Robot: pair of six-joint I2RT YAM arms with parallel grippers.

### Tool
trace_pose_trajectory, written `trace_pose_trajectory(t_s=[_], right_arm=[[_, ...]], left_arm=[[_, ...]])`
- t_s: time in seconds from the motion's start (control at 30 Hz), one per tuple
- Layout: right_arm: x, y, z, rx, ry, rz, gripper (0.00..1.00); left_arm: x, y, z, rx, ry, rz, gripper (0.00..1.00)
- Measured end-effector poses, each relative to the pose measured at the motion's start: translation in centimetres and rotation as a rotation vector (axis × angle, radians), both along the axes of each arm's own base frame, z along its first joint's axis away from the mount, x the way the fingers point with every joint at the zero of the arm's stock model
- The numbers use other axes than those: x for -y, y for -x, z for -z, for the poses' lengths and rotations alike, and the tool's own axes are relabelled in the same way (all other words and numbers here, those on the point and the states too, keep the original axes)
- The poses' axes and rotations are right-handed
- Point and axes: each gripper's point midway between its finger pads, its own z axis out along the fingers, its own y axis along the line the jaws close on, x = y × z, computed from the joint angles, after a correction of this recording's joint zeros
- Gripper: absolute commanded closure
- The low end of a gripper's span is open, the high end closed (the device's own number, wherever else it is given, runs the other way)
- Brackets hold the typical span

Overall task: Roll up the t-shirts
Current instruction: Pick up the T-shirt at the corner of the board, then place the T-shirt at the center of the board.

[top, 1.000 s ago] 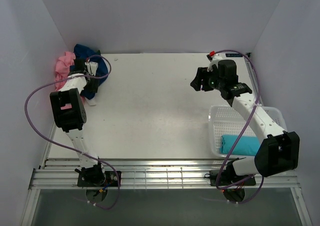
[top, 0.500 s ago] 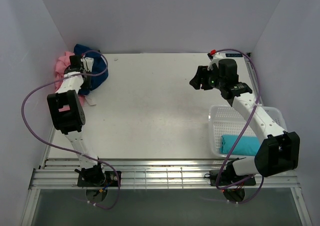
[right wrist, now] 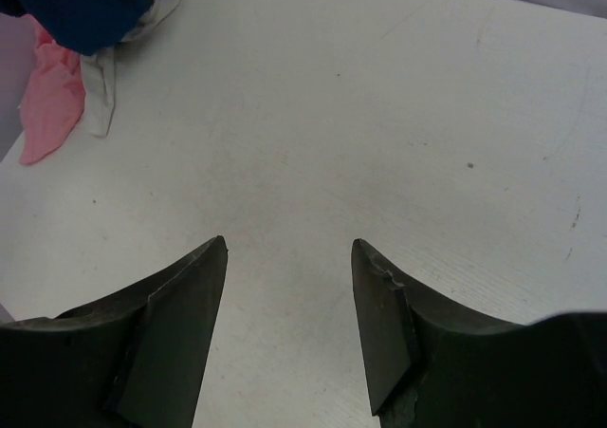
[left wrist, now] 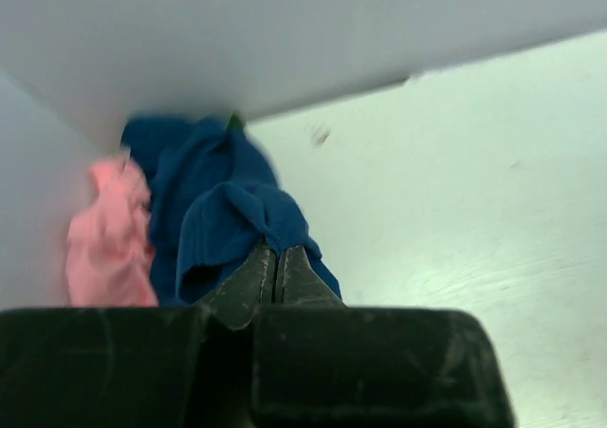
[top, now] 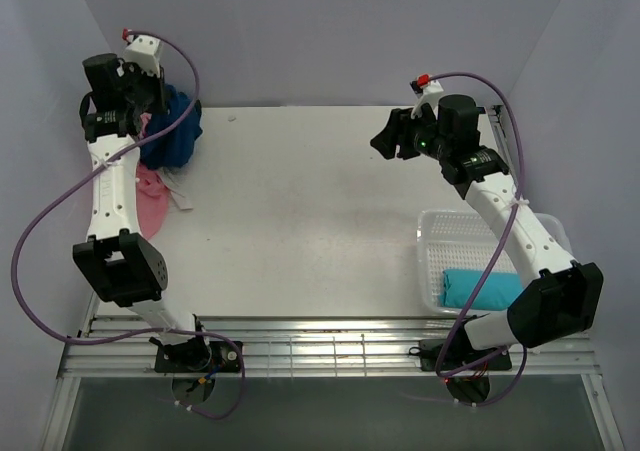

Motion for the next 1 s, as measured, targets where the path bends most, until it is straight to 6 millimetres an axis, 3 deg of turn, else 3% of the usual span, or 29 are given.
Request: trace_pose_trajectory(t_s=[0.1, 0.17, 0.33, 0.43, 0.57, 0.67, 0.77, 0.87, 0.93, 0.97, 1.0], right_arm=[[-0.9, 0.1, -0.1, 0.005, 0.011, -0.030, 0.39], [-1.8, 0.2, -0.5, 0.018, 0.015, -0.061, 0.39], [-4.7, 1.4, -3.5, 0.091, -0.014, -0.181, 0.37], [-6.3, 2.3, -6.1, 0.163, -0.049, -0.252, 0.36], [-8.0, 3.4, -8.5, 0.244, -0.077, -0.323, 0.35], [-8.6, 3.9, -9.5, 0.279, -0.092, -0.349, 0.34], [-8.7, 4.1, -10.2, 0.303, -0.099, -0.352, 0.34], [-8.5, 4.0, -10.5, 0.312, -0.097, -0.336, 0.35], [-8.3, 3.8, -10.3, 0.313, -0.087, -0.322, 0.49], [-8.2, 3.6, -10.1, 0.308, -0.081, -0.315, 0.69], [-8.1, 3.5, -9.8, 0.308, -0.071, -0.310, 0.79]], left_arm=[[3.1, 0.6, -5.5, 0.125, 0.046, 0.130, 1.00], [5.8, 1.4, -8.1, 0.183, 0.070, 0.227, 1.00], [15.6, 4.8, -13.0, 0.242, 0.188, 0.525, 1.00], [20.3, 7.6, -17.3, 0.290, 0.276, 0.685, 1.00], [24.4, 12.1, -23.9, 0.428, 0.306, 0.833, 1.00], [25.8, 15.0, -27.3, 0.522, 0.307, 0.906, 1.00], [25.5, 15.5, -27.8, 0.553, 0.303, 0.891, 1.00], [25.4, 13.9, -24.7, 0.477, 0.329, 0.845, 1.00], [25.6, 12.2, -20.9, 0.375, 0.361, 0.819, 1.00], [25.8, 11.4, -18.9, 0.318, 0.381, 0.807, 1.00], [25.9, 10.6, -16.9, 0.263, 0.401, 0.794, 1.00]])
